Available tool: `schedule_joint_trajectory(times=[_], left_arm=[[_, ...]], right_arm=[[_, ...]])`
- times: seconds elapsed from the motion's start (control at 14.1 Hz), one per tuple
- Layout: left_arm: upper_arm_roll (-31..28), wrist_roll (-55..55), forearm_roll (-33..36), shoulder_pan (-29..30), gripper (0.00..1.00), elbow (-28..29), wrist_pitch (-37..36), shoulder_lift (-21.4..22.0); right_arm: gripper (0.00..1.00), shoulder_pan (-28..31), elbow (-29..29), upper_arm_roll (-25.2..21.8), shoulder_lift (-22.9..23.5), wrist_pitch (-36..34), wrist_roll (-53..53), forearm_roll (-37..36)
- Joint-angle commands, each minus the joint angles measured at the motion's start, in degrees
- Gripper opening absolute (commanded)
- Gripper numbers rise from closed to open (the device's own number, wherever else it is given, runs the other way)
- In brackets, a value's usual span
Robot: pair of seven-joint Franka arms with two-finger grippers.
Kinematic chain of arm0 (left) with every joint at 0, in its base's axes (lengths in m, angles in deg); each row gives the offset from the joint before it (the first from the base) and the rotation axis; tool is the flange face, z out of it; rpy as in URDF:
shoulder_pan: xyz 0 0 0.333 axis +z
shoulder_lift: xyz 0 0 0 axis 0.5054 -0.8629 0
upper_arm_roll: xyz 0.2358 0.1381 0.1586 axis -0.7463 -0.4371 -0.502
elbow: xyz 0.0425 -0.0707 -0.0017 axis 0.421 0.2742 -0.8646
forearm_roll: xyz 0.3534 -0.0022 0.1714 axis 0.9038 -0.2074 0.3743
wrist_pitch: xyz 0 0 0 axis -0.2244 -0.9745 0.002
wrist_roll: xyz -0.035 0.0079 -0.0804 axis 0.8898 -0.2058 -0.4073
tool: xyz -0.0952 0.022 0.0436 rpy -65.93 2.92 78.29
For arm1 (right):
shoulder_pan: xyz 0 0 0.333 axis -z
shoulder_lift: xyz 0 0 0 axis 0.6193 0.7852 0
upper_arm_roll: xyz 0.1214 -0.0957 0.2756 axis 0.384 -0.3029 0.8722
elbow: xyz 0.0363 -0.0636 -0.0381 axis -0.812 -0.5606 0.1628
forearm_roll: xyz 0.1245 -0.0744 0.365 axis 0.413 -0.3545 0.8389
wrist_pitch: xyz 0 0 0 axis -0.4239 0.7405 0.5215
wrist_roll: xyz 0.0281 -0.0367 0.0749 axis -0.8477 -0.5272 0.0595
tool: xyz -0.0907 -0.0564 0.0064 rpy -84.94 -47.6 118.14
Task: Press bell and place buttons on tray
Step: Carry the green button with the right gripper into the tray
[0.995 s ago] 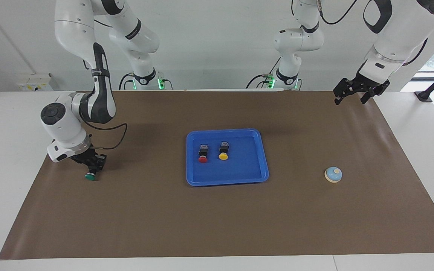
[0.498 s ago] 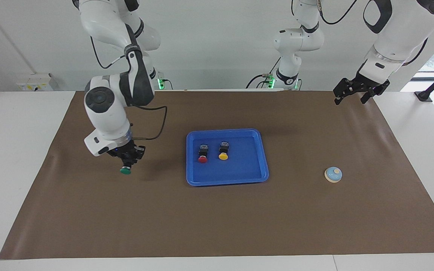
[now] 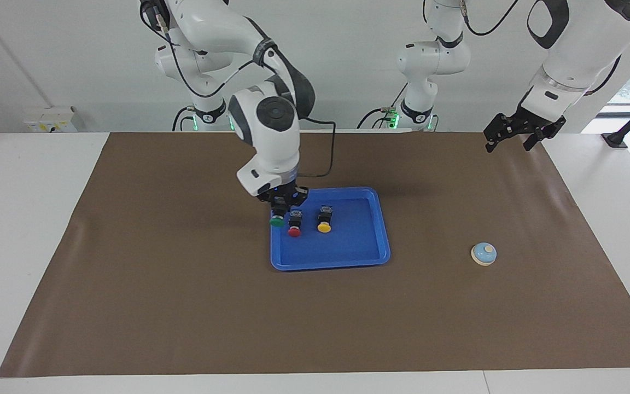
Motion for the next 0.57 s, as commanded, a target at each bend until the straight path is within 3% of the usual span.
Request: schedule_joint_trajectory(times=[0.0,0.5], left_arm=[[-0.27,0.37,-0.84,0.08,1.00,-0.30,-0.72,-0.01],[-0.27,0.37,-0.84,0.08,1.00,-0.30,-0.72,-0.01]], right_arm=[[0.00,-4.47,4.94,-0.25,4.86,-0.62,6.19,1.96],[0.00,-10.99,3.55,-0.25,8.56,10.54,7.18,1.17]])
